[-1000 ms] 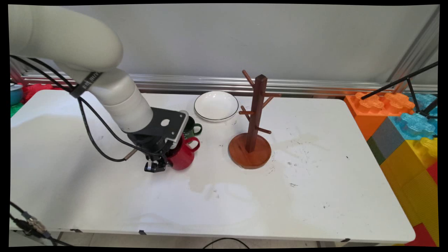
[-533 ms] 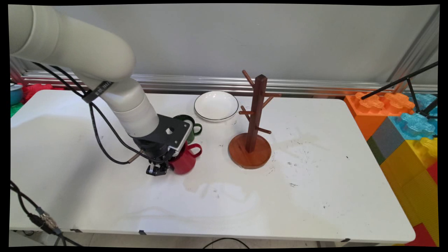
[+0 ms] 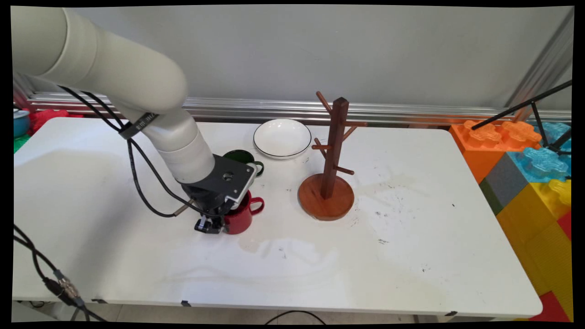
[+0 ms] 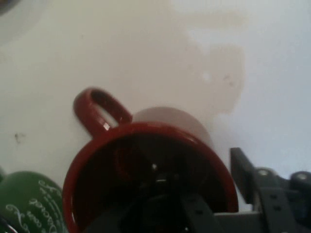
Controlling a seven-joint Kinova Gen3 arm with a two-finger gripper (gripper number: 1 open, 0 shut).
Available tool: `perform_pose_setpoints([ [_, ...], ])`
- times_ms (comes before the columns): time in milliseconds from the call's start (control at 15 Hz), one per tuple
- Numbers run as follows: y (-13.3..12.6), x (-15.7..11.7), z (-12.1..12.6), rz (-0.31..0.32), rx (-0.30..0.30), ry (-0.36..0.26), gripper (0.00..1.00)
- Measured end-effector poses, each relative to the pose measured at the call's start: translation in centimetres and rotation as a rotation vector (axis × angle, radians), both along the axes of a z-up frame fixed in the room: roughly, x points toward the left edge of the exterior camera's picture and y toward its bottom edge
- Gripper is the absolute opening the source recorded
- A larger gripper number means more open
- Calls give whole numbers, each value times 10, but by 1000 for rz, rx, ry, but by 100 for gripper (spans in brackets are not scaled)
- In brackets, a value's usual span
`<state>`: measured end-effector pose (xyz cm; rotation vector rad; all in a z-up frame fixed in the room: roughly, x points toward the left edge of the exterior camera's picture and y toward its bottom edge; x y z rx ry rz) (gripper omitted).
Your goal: Place the picked object on the table
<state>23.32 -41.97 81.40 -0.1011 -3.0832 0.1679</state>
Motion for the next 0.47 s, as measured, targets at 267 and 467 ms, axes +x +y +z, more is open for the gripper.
perform_pose_setpoints([
  [267,1,-6,-1,-6,3,35,100],
  [467,2,-8,12,-15,-13,97,100],
])
